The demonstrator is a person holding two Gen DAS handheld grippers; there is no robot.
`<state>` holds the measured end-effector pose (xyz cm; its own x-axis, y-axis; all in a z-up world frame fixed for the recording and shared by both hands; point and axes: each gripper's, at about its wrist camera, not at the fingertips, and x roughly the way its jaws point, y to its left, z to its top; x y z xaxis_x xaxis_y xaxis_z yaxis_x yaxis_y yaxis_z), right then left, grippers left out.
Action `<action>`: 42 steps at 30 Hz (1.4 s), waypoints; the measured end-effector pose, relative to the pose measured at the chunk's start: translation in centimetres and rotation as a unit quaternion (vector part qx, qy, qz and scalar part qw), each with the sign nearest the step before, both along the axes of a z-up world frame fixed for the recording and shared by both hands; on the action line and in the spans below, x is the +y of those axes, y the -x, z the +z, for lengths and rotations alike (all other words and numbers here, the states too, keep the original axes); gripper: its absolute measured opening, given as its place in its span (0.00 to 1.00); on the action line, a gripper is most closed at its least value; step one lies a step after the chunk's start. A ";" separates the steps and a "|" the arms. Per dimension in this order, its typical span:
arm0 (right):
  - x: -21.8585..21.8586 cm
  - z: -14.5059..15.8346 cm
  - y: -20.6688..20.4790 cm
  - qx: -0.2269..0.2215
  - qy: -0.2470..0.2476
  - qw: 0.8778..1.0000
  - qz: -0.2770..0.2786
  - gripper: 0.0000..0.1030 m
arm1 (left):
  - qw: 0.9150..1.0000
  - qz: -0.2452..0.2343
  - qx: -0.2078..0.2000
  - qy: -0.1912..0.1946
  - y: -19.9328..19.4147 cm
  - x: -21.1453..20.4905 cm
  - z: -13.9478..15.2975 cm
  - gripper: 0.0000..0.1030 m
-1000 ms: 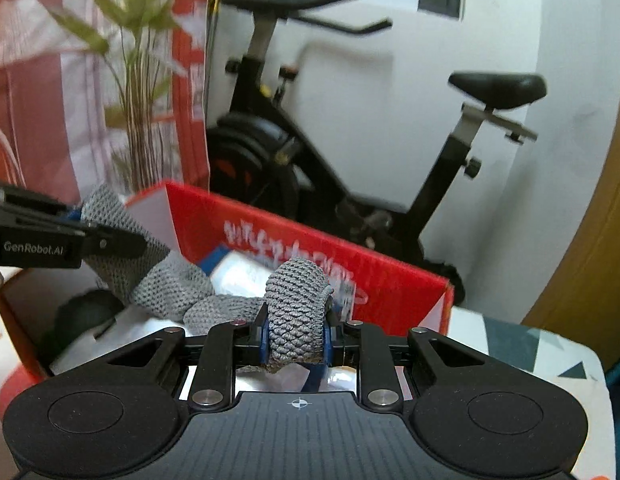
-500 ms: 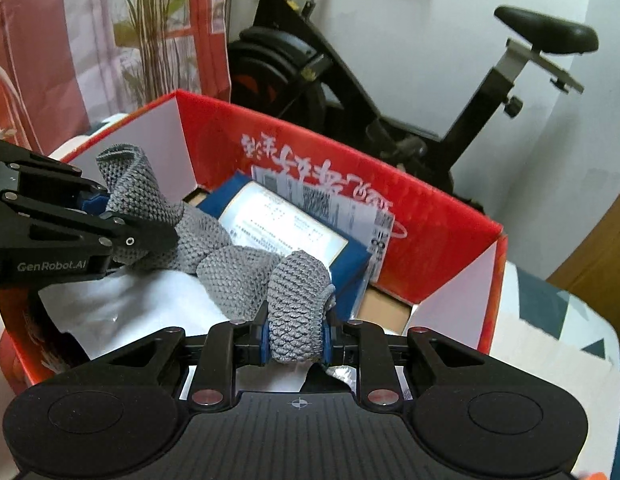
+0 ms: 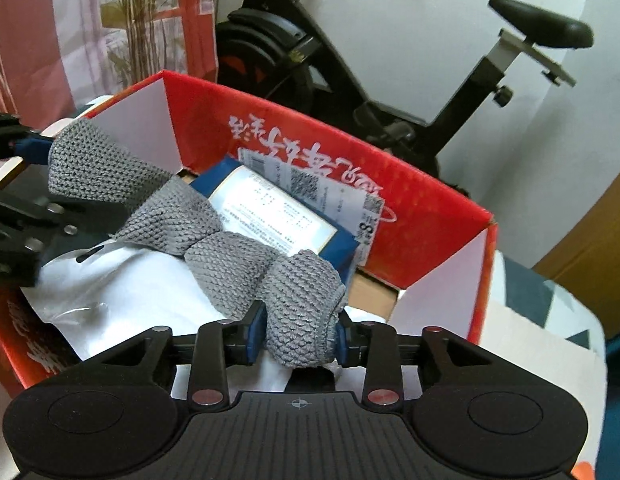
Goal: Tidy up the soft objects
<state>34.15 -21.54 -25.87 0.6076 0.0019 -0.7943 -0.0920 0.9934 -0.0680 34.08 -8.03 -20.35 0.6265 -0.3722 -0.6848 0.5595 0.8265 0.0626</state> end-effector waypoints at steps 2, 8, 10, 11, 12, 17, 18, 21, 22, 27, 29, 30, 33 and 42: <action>0.1 0.5 0.4 -0.009 0.008 1.000 -0.005 0.43 | 1.000 0.003 -0.008 0.014 0.4 0.7 0.8 0.76; -0.2 2.5 2.3 -0.035 0.014 0.999 -0.001 0.68 | 0.997 0.016 -0.037 0.063 1.8 1.9 3.3 0.97; -0.6 3.2 3.0 -0.045 0.009 0.999 -0.008 0.78 | 0.996 0.022 -0.046 0.071 2.4 1.9 4.0 1.00; -0.8 3.6 3.4 -0.053 0.005 0.999 -0.013 0.80 | 0.996 0.024 -0.050 0.070 2.6 1.9 4.3 1.00; -1.1 4.0 3.8 -0.061 0.001 0.998 -0.018 0.85 | 0.996 0.027 -0.055 0.067 3.0 1.7 4.6 1.00; -1.3 6.2 6.3 -0.106 -0.009 0.994 -0.025 1.00 | 0.995 0.042 -0.078 0.053 4.7 1.7 5.7 1.00; -1.4 6.7 6.7 -0.113 -0.015 0.993 -0.029 1.00 | 0.994 0.049 -0.080 0.049 5.0 1.7 5.9 1.00; -1.5 8.0 8.1 -0.134 -0.032 0.990 -0.039 1.00 | 0.993 0.057 -0.093 0.048 6.3 2.1 6.7 1.00; -1.4 8.4 8.6 -0.141 -0.036 0.989 -0.042 1.00 | 0.992 0.059 -0.100 0.051 6.9 2.5 7.1 1.00; -1.1 10.3 11.7 -0.183 -0.057 0.980 -0.059 1.00 | 0.986 0.090 -0.119 0.075 9.6 3.8 8.6 1.00; -0.9 11.1 13.2 -0.205 -0.070 0.974 -0.062 1.00 | 0.985 0.099 -0.109 0.092 10.5 4.4 9.0 1.00; -0.8 11.4 13.8 -0.213 -0.076 0.972 -0.066 1.00 | 0.984 0.105 -0.104 0.098 10.8 4.7 9.2 1.00; -0.4 12.2 15.8 -0.234 -0.095 0.964 -0.078 1.00 | 0.982 0.120 -0.096 0.112 12.3 5.6 9.9 1.00; 1.0 14.0 21.7 -0.268 -0.131 0.949 -0.103 1.00 | 0.976 0.160 -0.103 0.109 17.3 6.9 12.3 1.00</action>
